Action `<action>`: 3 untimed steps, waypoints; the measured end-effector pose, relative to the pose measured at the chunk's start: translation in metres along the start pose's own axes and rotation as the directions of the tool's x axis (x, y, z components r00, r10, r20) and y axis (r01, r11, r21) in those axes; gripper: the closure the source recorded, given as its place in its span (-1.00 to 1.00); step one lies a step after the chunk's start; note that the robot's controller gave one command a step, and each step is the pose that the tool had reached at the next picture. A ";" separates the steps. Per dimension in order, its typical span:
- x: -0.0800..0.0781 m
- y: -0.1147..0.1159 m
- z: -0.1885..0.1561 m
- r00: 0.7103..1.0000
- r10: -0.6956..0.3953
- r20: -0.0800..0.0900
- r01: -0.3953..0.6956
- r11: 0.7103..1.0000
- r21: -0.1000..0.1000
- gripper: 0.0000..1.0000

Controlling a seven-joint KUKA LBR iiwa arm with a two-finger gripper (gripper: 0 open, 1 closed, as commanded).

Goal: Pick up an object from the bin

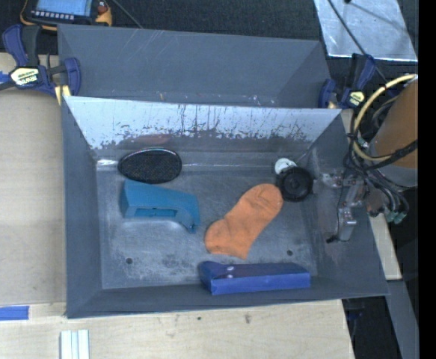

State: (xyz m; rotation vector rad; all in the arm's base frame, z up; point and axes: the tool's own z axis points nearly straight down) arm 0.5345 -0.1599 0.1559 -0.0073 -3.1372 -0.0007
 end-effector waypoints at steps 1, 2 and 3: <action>-0.002 0.001 -0.005 1.000 -0.004 0.008 0.004 1.000 0.002 -1.00; -0.025 0.037 0.042 0.959 -0.285 0.013 0.284 0.959 0.008 -1.00; -0.069 0.106 0.037 0.887 -0.462 0.006 0.462 0.887 0.002 -1.00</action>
Offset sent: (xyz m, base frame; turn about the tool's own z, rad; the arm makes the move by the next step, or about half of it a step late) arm 0.0382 0.0687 -0.0859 -0.5096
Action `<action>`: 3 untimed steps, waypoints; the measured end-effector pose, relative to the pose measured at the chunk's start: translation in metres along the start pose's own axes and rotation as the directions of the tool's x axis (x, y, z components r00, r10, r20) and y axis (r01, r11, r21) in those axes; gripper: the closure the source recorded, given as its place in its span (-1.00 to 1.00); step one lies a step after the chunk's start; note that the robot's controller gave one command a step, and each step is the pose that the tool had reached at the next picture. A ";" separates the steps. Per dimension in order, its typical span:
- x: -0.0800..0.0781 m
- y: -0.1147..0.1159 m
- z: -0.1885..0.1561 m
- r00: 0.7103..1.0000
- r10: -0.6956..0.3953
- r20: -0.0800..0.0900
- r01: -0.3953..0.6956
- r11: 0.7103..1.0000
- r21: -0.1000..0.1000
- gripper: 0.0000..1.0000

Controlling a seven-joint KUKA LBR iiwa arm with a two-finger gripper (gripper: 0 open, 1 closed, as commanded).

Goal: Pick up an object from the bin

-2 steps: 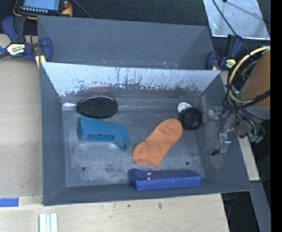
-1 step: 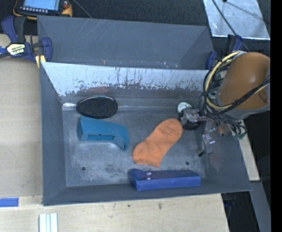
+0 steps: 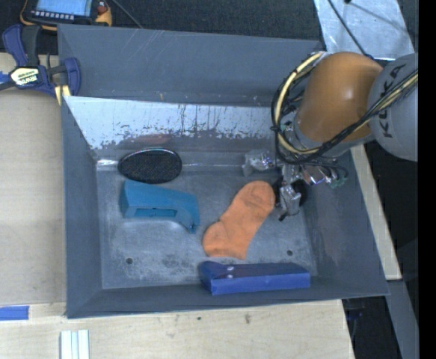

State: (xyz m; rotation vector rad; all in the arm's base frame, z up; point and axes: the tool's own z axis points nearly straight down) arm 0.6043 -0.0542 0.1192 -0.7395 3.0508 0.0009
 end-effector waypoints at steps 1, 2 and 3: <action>0.006 -0.004 0.012 0.993 -0.114 0.000 0.114 0.993 0.001 -1.00; -0.016 0.013 0.041 0.971 -0.237 0.002 0.237 0.971 0.002 -1.00; -0.024 0.017 0.048 0.936 -0.352 0.004 0.352 0.936 0.003 1.00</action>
Offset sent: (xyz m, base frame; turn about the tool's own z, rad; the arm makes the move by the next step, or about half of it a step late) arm 0.0113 0.0263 -0.0492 -0.2624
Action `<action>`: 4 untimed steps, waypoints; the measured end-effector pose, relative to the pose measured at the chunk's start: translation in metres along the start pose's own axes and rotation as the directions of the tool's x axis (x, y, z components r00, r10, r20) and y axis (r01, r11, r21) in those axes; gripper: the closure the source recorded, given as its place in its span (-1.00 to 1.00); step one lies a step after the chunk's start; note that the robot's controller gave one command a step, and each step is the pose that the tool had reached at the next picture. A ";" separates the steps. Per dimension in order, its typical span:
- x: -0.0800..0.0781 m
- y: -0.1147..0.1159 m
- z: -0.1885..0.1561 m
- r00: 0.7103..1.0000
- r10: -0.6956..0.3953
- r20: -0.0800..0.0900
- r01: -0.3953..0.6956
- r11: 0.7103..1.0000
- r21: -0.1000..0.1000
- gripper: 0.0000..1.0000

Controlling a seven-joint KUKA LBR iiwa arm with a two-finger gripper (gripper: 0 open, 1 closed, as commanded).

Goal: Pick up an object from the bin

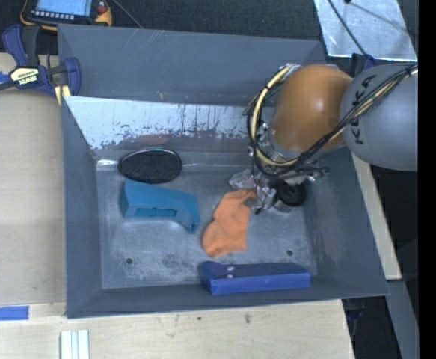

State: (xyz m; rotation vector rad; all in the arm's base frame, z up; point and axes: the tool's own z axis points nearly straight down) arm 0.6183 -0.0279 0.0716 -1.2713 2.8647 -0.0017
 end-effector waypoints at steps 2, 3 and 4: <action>0.000 0.000 -0.001 1.000 0.000 0.000 0.000 1.000 0.000 1.00; 0.000 0.000 -0.003 1.000 0.000 -0.001 0.000 1.000 0.000 1.00; 0.001 0.001 -0.010 1.000 0.001 -0.007 -0.001 1.000 -0.007 1.00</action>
Offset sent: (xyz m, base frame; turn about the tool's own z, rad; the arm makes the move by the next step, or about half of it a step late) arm 0.0001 -0.0001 0.0051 0.0000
